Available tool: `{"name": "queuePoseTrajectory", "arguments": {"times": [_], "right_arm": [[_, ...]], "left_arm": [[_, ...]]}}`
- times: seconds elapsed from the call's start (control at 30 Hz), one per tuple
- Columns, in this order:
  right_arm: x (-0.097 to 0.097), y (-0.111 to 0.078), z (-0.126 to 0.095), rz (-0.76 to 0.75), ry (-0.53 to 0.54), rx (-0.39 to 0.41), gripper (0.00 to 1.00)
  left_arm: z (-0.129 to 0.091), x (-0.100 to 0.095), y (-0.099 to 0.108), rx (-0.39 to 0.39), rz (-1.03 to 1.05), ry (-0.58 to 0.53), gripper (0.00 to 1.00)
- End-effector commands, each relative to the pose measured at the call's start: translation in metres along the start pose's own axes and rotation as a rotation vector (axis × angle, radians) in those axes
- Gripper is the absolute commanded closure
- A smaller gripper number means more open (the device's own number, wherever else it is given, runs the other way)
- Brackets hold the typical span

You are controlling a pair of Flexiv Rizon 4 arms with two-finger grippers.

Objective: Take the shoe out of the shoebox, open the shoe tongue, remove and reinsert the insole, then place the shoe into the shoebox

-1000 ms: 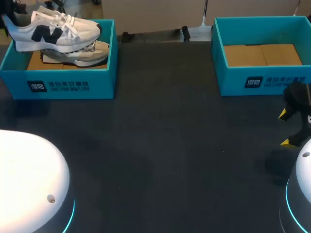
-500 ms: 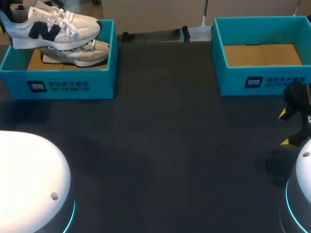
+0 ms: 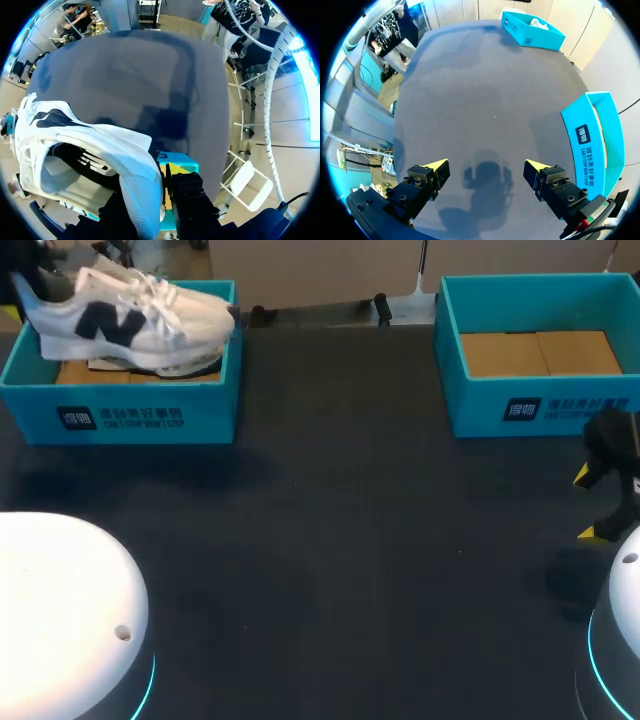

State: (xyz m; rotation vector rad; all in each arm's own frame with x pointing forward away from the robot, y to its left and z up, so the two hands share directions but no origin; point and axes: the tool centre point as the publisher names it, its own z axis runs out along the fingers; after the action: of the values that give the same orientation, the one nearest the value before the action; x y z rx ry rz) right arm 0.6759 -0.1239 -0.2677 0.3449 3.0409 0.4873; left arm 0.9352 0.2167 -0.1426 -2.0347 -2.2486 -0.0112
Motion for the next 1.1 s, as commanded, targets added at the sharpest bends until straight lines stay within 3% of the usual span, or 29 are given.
{"name": "queuePoseTrajectory", "arguments": {"times": [0.03,0.1,0.7,0.8,1.1], "right_arm": [[0.001,0.0,0.001,0.001,-0.002,0.003,0.0],[0.001,0.0,0.001,0.001,-0.002,0.003,0.0],[0.001,0.0,0.001,0.001,-0.002,0.003,0.0],[0.001,0.0,0.001,0.001,-0.002,0.003,0.0],[0.001,0.0,0.001,0.001,-0.002,0.003,0.0]], "left_arm": [[0.003,-0.018,-0.058,-0.108,-0.022,-0.002,1.0],[0.007,-0.03,-0.078,-0.108,-0.018,-0.028,1.0],[0.007,-0.032,-0.084,-0.09,0.006,-0.039,1.0],[0.011,-0.048,-0.095,-0.07,0.03,-0.051,1.0],[0.035,-0.107,-0.156,0.014,0.138,-0.066,1.0]]}}
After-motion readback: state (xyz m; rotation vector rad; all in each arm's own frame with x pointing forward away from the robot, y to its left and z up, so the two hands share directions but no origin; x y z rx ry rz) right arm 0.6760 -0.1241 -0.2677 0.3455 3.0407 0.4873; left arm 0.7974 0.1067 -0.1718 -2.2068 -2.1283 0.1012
